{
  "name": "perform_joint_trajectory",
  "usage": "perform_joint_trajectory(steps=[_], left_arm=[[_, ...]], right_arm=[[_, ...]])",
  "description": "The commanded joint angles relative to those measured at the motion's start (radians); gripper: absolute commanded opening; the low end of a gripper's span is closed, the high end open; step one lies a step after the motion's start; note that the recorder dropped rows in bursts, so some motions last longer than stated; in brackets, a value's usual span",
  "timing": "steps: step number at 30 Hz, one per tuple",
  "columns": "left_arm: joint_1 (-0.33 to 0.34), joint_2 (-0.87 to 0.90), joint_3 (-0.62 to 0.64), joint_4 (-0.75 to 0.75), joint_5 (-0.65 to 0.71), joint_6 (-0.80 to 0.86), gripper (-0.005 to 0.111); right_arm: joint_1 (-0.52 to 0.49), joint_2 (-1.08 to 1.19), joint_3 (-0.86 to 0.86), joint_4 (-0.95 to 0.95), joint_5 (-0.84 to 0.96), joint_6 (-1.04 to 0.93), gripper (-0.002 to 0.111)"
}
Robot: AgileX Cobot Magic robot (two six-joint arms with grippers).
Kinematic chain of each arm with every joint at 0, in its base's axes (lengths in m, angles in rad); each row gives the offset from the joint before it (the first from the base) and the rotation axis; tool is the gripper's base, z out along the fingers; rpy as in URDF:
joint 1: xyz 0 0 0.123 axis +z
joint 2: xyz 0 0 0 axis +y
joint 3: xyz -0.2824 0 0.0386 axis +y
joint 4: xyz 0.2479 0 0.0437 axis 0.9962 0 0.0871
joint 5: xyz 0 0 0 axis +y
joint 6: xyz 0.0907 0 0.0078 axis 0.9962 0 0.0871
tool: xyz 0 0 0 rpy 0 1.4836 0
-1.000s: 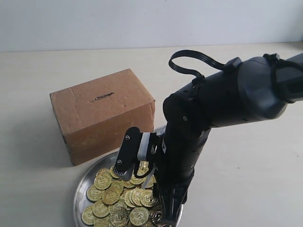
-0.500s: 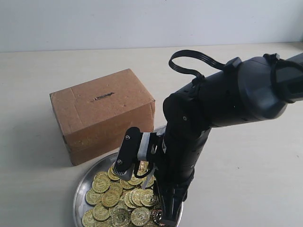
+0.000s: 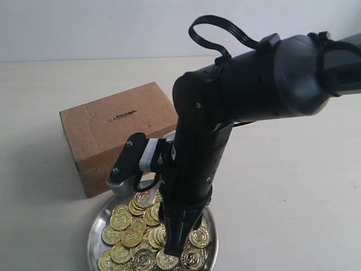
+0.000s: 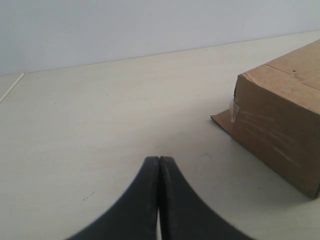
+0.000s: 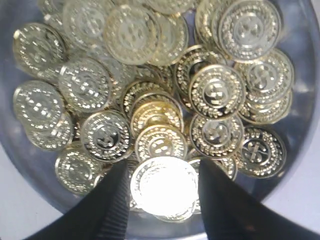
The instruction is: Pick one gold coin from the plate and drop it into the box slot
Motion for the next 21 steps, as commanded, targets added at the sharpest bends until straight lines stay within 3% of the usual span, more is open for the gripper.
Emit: perform_joint_trajectory(steps=[1,7,18,21], left_arm=[[-0.002,-0.004,0.003,-0.012,-0.008,0.0,0.0],[-0.002,-0.004,0.003,-0.012,-0.008,0.0,0.0],[0.0,-0.004,0.003,-0.011,-0.045,-0.012,0.0],[0.0,-0.004,0.003,-0.355,-0.127,-0.154,0.0]], right_arm=[[0.052,-0.029,-0.071,0.023,0.084,-0.016,0.027],[0.12,-0.056,-0.135,0.029,0.131,-0.019,0.027],[0.12,-0.076,-0.172,0.064,0.221,-0.02,0.027],[0.12,-0.076,-0.172,0.066,0.221,-0.02,0.027]])
